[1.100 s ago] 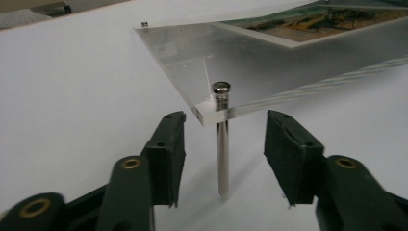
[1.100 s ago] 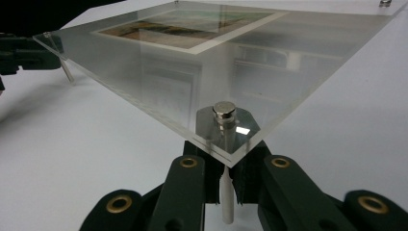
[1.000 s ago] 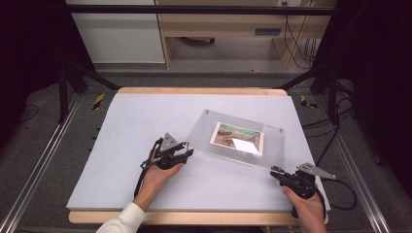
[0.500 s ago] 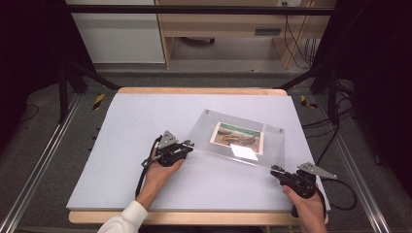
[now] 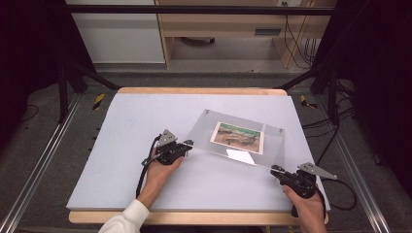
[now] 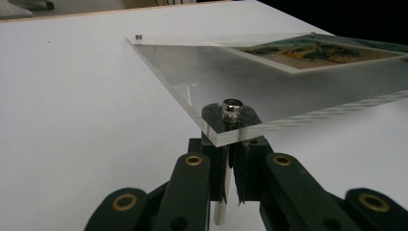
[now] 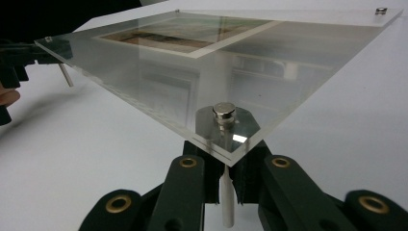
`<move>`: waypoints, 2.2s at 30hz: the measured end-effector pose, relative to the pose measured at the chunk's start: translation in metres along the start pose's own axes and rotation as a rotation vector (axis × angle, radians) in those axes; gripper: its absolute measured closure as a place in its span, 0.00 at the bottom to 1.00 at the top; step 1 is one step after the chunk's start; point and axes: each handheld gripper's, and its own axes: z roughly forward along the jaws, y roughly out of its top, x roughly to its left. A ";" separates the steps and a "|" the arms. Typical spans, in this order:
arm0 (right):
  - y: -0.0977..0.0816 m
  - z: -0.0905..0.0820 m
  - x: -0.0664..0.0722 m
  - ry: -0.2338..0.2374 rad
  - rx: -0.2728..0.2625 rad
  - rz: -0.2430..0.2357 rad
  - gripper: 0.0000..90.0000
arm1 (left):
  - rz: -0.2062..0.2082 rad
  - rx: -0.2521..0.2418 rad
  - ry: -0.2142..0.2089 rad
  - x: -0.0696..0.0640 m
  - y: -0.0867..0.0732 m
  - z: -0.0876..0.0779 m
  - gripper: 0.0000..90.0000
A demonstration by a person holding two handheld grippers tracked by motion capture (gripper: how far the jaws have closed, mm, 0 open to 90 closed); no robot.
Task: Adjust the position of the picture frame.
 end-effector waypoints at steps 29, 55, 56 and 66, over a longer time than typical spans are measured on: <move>0.004 0.000 0.001 -0.010 -0.022 -0.018 0.92 | 0.011 0.026 0.008 -0.002 0.006 -0.001 0.94; 0.020 -0.016 0.006 0.002 -0.135 -0.059 0.94 | 0.042 -0.054 0.010 -0.018 0.022 -0.028 0.93; 0.021 -0.016 0.007 0.007 -0.136 -0.059 0.93 | 0.048 -0.056 0.015 -0.019 0.023 -0.030 0.93; 0.038 -0.010 0.017 0.043 -0.118 -0.085 0.92 | 0.019 -0.094 0.042 -0.013 0.028 -0.051 0.93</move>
